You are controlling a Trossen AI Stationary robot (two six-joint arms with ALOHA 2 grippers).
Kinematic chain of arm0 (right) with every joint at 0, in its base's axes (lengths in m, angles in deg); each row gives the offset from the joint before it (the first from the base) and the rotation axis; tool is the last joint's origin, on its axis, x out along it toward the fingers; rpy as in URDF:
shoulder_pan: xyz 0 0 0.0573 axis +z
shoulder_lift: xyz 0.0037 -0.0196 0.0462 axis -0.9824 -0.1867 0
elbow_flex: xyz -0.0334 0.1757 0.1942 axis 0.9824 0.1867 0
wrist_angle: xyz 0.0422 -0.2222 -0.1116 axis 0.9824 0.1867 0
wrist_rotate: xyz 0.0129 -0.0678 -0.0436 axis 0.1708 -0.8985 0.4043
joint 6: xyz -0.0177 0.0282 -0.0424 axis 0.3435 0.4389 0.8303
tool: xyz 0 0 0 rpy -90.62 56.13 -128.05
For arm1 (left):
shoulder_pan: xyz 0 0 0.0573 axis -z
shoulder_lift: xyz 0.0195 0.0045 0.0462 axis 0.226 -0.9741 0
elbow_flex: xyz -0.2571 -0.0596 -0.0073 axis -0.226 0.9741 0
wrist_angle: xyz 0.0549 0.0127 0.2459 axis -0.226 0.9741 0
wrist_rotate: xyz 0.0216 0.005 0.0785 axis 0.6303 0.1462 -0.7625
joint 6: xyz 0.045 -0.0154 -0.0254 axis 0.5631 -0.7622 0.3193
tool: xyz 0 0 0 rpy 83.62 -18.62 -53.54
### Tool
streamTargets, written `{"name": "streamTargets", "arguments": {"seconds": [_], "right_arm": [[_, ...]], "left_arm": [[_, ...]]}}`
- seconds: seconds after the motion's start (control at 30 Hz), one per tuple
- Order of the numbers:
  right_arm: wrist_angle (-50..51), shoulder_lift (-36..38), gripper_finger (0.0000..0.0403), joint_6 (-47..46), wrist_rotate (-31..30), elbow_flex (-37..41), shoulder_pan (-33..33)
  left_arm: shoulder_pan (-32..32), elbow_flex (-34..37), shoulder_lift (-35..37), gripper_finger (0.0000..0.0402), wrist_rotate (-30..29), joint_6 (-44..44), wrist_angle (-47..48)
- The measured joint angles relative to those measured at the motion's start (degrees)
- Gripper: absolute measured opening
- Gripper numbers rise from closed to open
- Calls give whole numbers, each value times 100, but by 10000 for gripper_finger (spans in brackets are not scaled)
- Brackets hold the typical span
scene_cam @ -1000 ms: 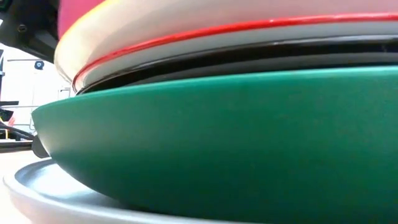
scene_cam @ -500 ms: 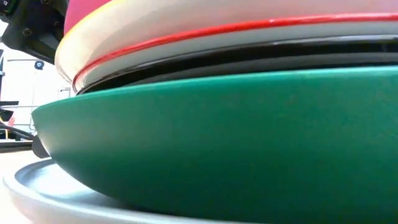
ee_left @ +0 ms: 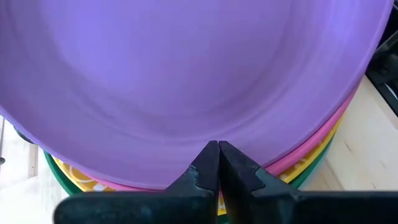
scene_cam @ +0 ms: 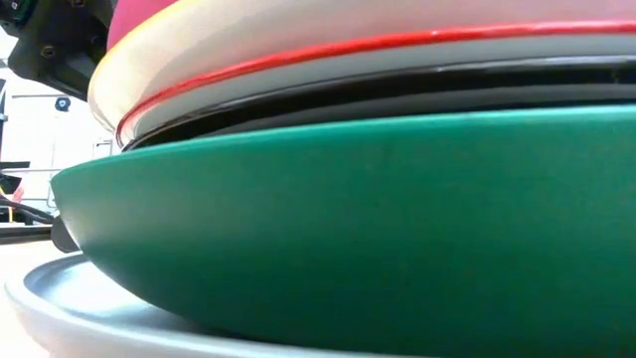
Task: Sort dishes
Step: Put the purple plate into the dishwasher rack
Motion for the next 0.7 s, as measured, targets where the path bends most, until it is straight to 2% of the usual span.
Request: {"name": "streamTargets", "arguments": {"seconds": [0.47, 0.7], "right_arm": [[-564, -444, 294, 390, 918, 0, -493], [-511, -591, 263, 506, 1156, 0, -646]], "left_arm": [[-14, 0, 2, 0, -1, 17, -34], [-14, 0, 2, 0, -97, 66, -47]]}}
